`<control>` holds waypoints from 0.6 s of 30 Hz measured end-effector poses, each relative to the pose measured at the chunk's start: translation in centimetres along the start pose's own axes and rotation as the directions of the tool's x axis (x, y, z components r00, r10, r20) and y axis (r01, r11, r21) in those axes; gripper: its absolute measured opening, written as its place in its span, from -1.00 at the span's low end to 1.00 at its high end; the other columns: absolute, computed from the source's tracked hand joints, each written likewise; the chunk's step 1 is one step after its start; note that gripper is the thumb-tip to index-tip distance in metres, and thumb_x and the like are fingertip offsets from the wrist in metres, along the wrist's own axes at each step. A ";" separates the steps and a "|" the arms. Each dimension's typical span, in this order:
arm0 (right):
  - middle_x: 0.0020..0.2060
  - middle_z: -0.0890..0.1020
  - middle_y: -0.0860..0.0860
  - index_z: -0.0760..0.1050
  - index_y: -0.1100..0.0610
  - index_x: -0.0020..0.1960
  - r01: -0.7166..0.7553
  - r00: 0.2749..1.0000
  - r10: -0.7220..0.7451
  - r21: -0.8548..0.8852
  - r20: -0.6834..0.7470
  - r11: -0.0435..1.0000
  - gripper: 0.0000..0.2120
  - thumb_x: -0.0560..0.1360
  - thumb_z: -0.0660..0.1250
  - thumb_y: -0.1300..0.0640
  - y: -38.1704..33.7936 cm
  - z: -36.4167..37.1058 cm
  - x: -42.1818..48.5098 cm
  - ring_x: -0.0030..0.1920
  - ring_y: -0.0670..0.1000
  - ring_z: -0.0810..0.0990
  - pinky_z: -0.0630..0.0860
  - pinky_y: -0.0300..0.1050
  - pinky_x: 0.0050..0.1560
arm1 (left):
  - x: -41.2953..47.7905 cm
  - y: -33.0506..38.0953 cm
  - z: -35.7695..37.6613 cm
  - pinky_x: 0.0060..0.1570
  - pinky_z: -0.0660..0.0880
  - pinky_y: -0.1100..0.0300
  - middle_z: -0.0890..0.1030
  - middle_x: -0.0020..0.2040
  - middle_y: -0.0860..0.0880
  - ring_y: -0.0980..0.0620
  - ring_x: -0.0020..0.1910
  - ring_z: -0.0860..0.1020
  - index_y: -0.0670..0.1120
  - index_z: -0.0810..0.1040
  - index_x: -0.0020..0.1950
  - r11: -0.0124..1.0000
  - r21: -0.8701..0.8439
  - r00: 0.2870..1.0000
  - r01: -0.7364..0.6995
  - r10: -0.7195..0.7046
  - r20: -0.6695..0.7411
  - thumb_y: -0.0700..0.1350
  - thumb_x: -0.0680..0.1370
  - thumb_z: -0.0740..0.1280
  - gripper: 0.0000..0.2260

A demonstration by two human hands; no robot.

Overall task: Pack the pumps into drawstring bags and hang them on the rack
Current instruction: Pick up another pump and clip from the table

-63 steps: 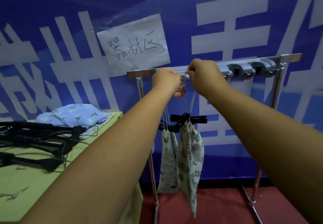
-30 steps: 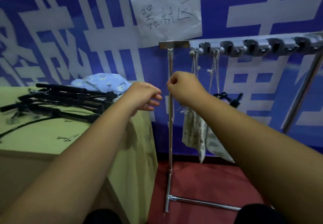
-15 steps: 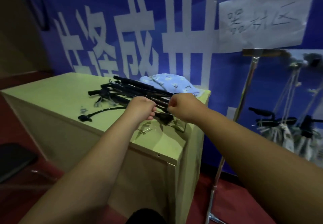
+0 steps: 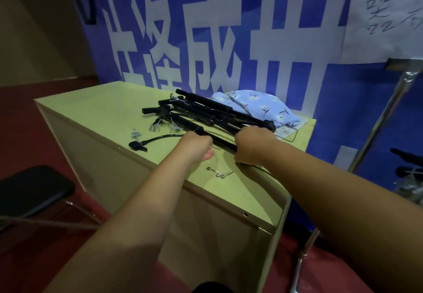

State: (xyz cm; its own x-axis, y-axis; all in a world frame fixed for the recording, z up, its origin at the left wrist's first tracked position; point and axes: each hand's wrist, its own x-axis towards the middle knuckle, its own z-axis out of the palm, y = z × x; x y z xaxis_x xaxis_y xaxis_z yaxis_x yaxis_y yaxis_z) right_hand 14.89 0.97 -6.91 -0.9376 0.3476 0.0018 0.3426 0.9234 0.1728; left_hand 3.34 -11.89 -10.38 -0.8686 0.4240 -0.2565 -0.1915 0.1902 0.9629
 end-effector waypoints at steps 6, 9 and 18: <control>-0.17 0.57 0.04 0.56 0.10 0.03 -0.041 0.998 0.048 0.164 -0.041 0.986 -0.77 0.66 0.33 -0.06 -0.6 -0.4 0.6 -0.18 0.07 0.58 0.54 -0.02 -0.16 | 0.6 -0.2 -0.4 -0.03 0.73 0.02 0.62 0.17 -0.34 -0.24 0.02 0.75 -0.35 0.38 0.44 0.949 -0.312 0.998 0.042 -0.024 0.060 -0.32 0.65 0.28 -0.63; -0.16 0.59 0.08 0.58 0.13 0.00 -0.038 0.996 0.057 0.270 -0.065 0.962 -0.78 0.67 0.31 -0.01 -0.9 -1.3 0.6 -0.18 0.10 0.59 0.49 -0.06 -0.22 | 0.5 0.6 -0.5 0.24 0.64 -0.04 0.50 0.29 -0.30 -0.26 0.28 0.62 -0.34 0.35 0.45 0.912 -0.407 0.994 0.060 -0.018 0.106 -0.28 0.69 0.24 -0.66; -0.16 0.64 0.14 0.61 0.18 0.02 0.006 0.988 0.053 0.389 -0.142 0.921 -0.78 0.66 0.32 0.03 -1.2 -2.9 -0.3 -0.12 0.18 0.66 0.55 -0.03 -0.18 | 1.2 1.8 -1.5 0.28 0.61 -0.02 0.46 0.53 -0.23 -0.16 0.40 0.57 -0.29 0.37 0.55 0.828 -0.561 0.991 0.005 0.070 0.113 -0.23 0.72 0.22 -0.61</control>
State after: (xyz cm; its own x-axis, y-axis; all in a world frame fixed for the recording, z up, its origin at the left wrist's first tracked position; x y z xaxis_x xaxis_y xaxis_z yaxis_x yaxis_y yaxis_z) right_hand 14.61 -0.73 -4.29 -0.9169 0.3696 0.1505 0.3326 0.9162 -0.2236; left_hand 1.28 -12.38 -8.84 -0.8224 0.5341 -0.1959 -0.4196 -0.3371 0.8428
